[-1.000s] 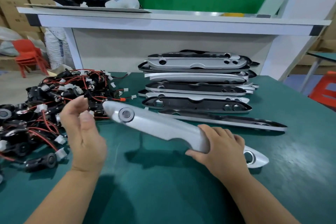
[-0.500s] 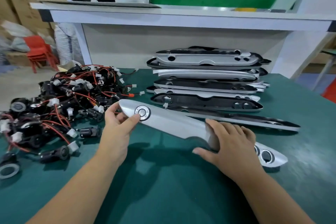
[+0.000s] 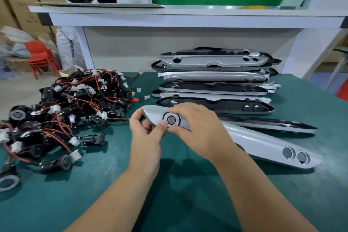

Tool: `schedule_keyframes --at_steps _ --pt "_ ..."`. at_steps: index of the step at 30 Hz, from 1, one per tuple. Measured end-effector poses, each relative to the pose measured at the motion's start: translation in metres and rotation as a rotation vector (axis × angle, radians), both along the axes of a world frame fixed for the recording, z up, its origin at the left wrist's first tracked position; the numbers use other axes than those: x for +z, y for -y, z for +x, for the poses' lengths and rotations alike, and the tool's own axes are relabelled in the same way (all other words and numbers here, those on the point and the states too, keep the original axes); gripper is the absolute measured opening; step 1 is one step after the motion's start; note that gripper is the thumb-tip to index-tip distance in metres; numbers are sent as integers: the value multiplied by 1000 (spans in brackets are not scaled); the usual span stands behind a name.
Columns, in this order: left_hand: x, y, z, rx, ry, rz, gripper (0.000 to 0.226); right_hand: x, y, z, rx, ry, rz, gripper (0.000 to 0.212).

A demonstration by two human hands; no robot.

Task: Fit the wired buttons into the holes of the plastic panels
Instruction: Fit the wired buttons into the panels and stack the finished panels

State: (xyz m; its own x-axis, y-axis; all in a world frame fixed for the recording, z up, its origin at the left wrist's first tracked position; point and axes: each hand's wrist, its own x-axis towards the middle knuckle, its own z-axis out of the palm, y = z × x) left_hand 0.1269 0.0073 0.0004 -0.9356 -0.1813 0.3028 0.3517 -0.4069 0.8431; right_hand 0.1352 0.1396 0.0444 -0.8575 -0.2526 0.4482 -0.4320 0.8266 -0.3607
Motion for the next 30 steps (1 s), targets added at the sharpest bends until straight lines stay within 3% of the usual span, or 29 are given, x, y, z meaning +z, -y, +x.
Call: schedule_keyframes --at_steps 4,7,12,17,21,25,27,30 --pt "0 -1 -1 -8 15 29 40 -9 12 4 -117 -130 -37 51" --pt "-1 1 -2 31 39 23 35 -11 7 7 -32 -97 -30 59" --pt "4 -1 1 41 65 14 33 -15 2 9 -14 -159 -52 43" --pt "7 -1 3 52 71 8 32 -16 10 11 -71 -194 -58 41" --pt "4 3 0 123 70 -105 34 -10 1 14 -52 -86 -36 58" --pt "0 4 -2 111 126 -197 33 -9 -9 11 -267 139 -37 74" --pt "-2 3 -2 86 167 -246 31 -13 -12 7 -308 201 82 77" --pt "-1 5 -1 75 208 -316 29 -17 -14 5 -307 229 96 76"
